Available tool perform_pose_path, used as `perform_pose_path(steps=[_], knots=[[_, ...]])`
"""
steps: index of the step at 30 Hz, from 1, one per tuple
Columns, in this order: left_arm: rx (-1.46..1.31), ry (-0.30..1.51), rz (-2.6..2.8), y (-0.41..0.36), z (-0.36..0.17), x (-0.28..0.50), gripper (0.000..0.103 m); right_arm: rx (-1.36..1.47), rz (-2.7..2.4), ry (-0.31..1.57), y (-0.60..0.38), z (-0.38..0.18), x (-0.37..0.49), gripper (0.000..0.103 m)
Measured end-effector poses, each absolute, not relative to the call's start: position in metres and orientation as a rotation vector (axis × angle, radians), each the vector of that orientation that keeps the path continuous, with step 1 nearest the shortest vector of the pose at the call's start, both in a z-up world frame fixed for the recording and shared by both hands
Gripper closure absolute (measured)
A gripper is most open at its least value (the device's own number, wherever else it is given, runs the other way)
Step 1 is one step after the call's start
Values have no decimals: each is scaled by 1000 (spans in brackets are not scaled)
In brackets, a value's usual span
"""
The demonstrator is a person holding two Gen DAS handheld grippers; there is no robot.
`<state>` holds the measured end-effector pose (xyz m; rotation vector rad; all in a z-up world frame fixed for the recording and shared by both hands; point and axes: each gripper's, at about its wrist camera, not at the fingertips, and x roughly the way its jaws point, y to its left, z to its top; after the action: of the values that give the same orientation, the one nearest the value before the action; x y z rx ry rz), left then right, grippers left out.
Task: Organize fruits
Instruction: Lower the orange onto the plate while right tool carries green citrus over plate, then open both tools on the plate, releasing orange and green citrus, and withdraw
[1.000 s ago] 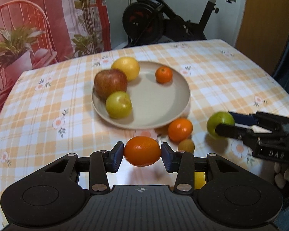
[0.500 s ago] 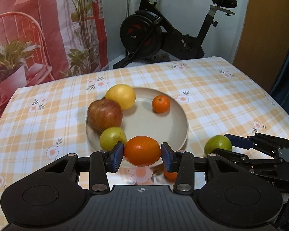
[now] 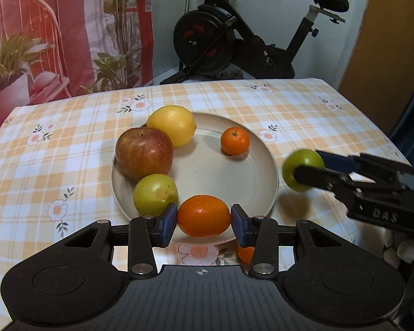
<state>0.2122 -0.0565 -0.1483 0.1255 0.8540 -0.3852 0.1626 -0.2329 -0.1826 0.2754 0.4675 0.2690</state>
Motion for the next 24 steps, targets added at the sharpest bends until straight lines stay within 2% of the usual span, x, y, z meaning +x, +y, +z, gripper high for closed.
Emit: perform_pose_path(steps=[13,24], knots=[[92,890,-373,-54,-162,221,58,162,386,547,-197,-174,250,58],[86,905,-374,-51,-167,223,58,4,416,581,-169,-178,285,58]])
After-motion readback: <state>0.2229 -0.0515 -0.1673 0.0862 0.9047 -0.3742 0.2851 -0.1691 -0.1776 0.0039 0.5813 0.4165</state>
